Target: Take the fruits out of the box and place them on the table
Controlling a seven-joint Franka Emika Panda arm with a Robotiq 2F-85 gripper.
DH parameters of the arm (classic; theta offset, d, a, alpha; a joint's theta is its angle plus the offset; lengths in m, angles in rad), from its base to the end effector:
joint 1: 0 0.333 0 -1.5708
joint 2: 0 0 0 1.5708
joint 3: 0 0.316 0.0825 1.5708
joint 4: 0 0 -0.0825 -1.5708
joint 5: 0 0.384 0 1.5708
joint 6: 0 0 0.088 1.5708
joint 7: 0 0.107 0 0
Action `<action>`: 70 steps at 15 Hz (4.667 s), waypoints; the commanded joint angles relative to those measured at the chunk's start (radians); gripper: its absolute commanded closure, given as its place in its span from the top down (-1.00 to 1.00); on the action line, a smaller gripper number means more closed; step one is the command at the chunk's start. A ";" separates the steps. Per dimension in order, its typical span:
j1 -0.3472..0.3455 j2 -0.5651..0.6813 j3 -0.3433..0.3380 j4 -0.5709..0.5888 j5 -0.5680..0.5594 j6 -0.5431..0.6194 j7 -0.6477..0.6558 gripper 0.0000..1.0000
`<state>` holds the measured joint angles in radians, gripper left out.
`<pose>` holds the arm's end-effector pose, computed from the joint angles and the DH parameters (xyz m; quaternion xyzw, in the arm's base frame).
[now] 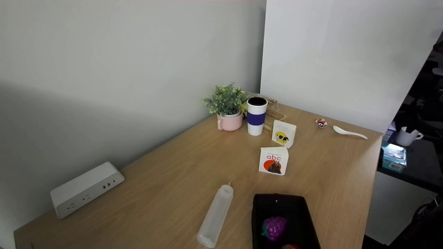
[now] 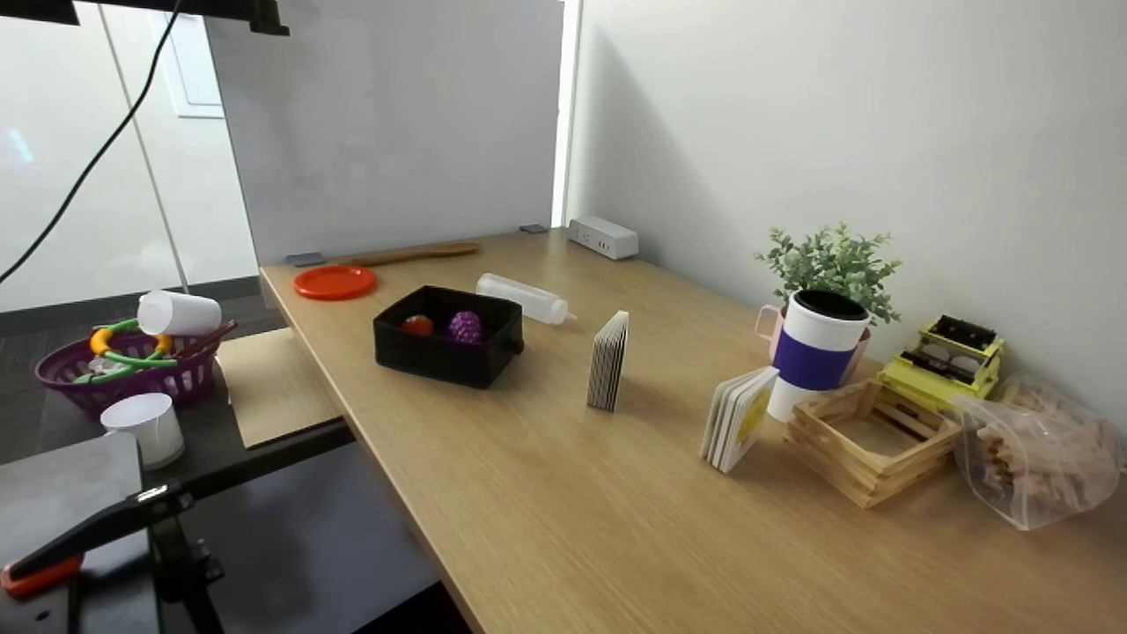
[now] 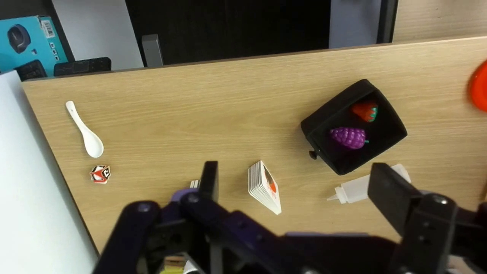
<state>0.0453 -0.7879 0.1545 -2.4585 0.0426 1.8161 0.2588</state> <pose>0.3201 0.0789 0.5614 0.9957 -0.0518 0.0752 0.0185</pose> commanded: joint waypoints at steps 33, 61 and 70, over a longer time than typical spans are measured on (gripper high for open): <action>0.121 0.724 -0.086 0.243 0.291 0.157 -0.581 1.00; 0.095 1.148 0.009 0.477 0.342 0.272 -0.551 1.00; 0.099 1.451 0.024 0.778 0.275 0.158 -0.504 1.00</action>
<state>0.1539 0.5501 0.1574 -1.8170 0.3559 2.0491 -0.2725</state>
